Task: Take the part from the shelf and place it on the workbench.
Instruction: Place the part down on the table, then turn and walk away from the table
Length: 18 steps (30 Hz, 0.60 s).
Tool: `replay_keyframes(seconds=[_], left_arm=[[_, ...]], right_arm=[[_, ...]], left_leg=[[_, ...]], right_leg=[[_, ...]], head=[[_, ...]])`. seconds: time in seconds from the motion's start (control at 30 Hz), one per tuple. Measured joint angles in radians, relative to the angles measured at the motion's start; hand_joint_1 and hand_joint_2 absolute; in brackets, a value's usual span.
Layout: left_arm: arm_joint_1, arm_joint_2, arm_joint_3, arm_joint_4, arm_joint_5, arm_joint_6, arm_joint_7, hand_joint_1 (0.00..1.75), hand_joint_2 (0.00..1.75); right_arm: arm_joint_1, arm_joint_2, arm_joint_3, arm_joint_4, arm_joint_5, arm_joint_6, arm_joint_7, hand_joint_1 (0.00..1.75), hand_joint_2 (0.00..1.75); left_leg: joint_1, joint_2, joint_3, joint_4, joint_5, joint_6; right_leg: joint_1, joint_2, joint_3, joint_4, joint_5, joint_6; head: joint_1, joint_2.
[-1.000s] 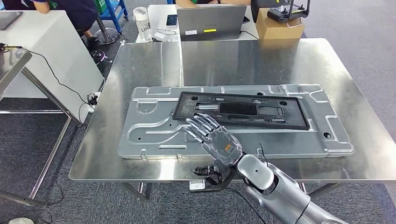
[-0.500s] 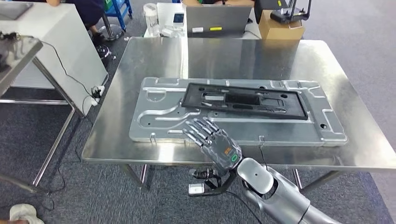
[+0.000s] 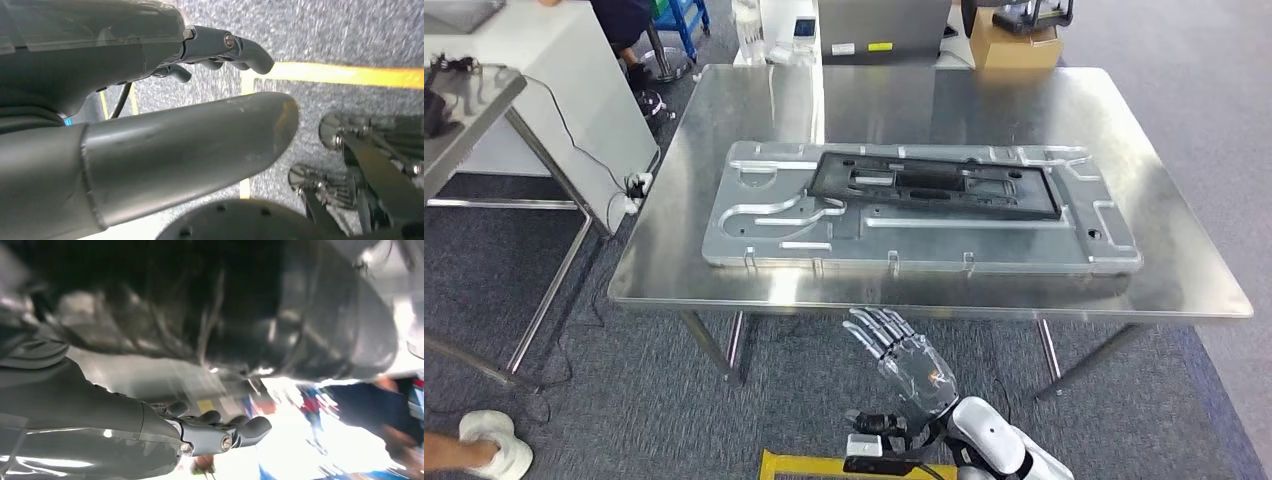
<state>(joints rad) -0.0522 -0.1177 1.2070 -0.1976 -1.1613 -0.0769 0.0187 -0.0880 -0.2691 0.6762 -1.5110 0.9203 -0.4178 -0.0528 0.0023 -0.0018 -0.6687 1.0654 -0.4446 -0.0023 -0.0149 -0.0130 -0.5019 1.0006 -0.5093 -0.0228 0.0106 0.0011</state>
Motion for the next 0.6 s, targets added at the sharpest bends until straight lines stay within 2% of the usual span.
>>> replay_keyframes(seconds=[0.07, 0.1, 0.13, 0.17, 0.2, 0.23, 0.27, 0.3, 0.33, 0.37, 0.43, 0.47, 0.5, 0.57, 0.6], left_arm=[[0.002, -0.001, 0.007, 0.000, 0.001, 0.006, 0.002, 0.00, 0.00], [0.003, -0.002, 0.011, 0.000, 0.002, 0.011, 0.003, 0.00, 0.00], [0.004, -0.003, 0.014, 0.000, 0.003, 0.018, 0.004, 0.00, 0.00], [0.005, -0.004, 0.016, 0.000, 0.004, 0.025, 0.005, 0.00, 0.00], [0.005, -0.004, 0.019, 0.000, 0.005, 0.033, 0.005, 0.00, 0.00], [0.005, -0.005, 0.020, 0.000, 0.004, 0.041, 0.005, 0.00, 0.00], [0.004, -0.005, 0.022, 0.000, 0.003, 0.047, 0.005, 0.00, 0.00], [0.003, -0.006, 0.023, 0.000, 0.001, 0.054, 0.005, 0.00, 0.00], [0.001, -0.006, 0.025, 0.000, -0.002, 0.058, 0.005, 0.00, 0.00], [0.001, -0.007, 0.026, 0.000, -0.003, 0.061, 0.005, 0.00, 0.00], [0.002, -0.006, 0.031, 0.000, -0.008, 0.063, 0.006, 0.00, 0.00], [0.003, -0.006, 0.033, 0.000, -0.011, 0.062, 0.006, 0.00, 0.00], [0.004, -0.006, 0.035, 0.000, -0.014, 0.061, 0.007, 0.00, 0.00], [0.006, -0.006, 0.036, 0.000, -0.019, 0.057, 0.006, 0.00, 0.00], [0.008, -0.005, 0.036, 0.000, -0.021, 0.054, 0.005, 0.00, 0.00]], right_arm=[[0.074, 0.040, -0.015, 0.088, -0.070, -0.093, 0.003, 0.00, 0.00], [0.099, 0.063, -0.021, 0.162, -0.110, -0.150, 0.002, 0.00, 0.00], [0.118, 0.090, -0.029, 0.255, -0.163, -0.200, -0.007, 0.00, 0.00], [0.128, 0.117, -0.040, 0.360, -0.228, -0.232, -0.026, 0.00, 0.00], [0.133, 0.146, -0.056, 0.478, -0.300, -0.245, -0.053, 0.00, 0.00], [0.134, 0.173, -0.077, 0.596, -0.368, -0.240, -0.078, 0.00, 0.00], [0.133, 0.196, -0.101, 0.707, -0.420, -0.222, -0.089, 0.00, 0.00], [0.130, 0.217, -0.126, 0.811, -0.455, -0.188, -0.081, 0.00, 0.00], [0.127, 0.234, -0.148, 0.895, -0.478, -0.145, -0.053, 0.00, 0.00], [0.126, 0.247, -0.168, 0.968, -0.497, -0.090, -0.013, 0.00, 0.00], [0.124, 0.265, -0.209, 1.084, -0.557, 0.042, 0.075, 0.00, 0.00], [0.123, 0.270, -0.235, 1.129, -0.599, 0.112, 0.121, 0.00, 0.00], [0.123, 0.274, -0.264, 1.164, -0.645, 0.177, 0.166, 0.00, 0.00], [0.121, 0.279, -0.332, 1.216, -0.736, 0.264, 0.235, 0.00, 0.00], [0.119, 0.280, -0.367, 1.235, -0.774, 0.285, 0.254, 0.00, 0.00]], left_leg=[[0.007, 0.000, -0.024, 0.110, -0.105, -0.012], [0.010, 0.000, -0.032, 0.169, -0.136, -0.018], [0.013, 0.000, -0.030, 0.212, -0.140, -0.023], [0.016, 0.000, -0.014, 0.226, -0.122, -0.026], [0.018, 0.001, 0.018, 0.208, -0.092, -0.029], [0.021, 0.000, 0.067, 0.159, -0.068, -0.031], [0.022, -0.003, 0.126, 0.086, -0.065, -0.032], [0.021, -0.007, 0.175, 0.017, -0.076, -0.028], [0.019, -0.010, 0.208, -0.035, -0.092, -0.021], [0.015, -0.012, 0.222, -0.064, -0.104, -0.012], [0.011, -0.006, 0.209, -0.073, -0.090, 0.012], [0.010, -0.003, 0.198, -0.075, -0.076, 0.023], [0.010, 0.001, 0.184, -0.078, -0.061, 0.034], [0.005, 0.007, 0.150, -0.079, -0.034, 0.048], [0.001, 0.010, 0.134, -0.078, -0.021, 0.051]], right_leg=[[-0.001, -0.002, -0.029, 0.000, 0.024, -0.006], [-0.001, -0.003, -0.044, 0.001, 0.035, -0.004], [-0.002, -0.003, -0.060, 0.003, 0.046, -0.002], [-0.003, -0.004, -0.076, 0.007, 0.056, 0.002], [-0.005, -0.005, -0.091, 0.012, 0.065, 0.007], [-0.008, -0.005, -0.104, 0.019, 0.072, 0.013], [-0.009, -0.005, -0.116, 0.027, 0.078, 0.020], [-0.009, -0.004, -0.124, 0.033, 0.084, 0.027], [-0.009, -0.004, -0.128, 0.037, 0.091, 0.035], [-0.009, -0.004, -0.130, 0.036, 0.100, 0.043], [-0.012, -0.003, -0.136, 0.030, 0.115, 0.059], [-0.014, -0.001, -0.143, 0.037, 0.099, 0.063], [-0.016, 0.001, -0.155, 0.063, 0.061, 0.066], [-0.015, 0.003, -0.183, 0.171, -0.054, 0.065], [-0.014, 0.003, -0.193, 0.234, -0.096, 0.065]], head=[[0.000, 0.000], [0.000, 0.000], [0.000, 0.000], [0.000, 0.000], [0.000, 0.000], [0.000, 0.000], [0.000, 0.000], [0.000, 0.000], [0.000, 0.000], [0.000, 0.000], [0.000, 0.000], [0.000, 0.000], [0.000, 0.000], [0.000, 0.000], [0.000, 0.000]])
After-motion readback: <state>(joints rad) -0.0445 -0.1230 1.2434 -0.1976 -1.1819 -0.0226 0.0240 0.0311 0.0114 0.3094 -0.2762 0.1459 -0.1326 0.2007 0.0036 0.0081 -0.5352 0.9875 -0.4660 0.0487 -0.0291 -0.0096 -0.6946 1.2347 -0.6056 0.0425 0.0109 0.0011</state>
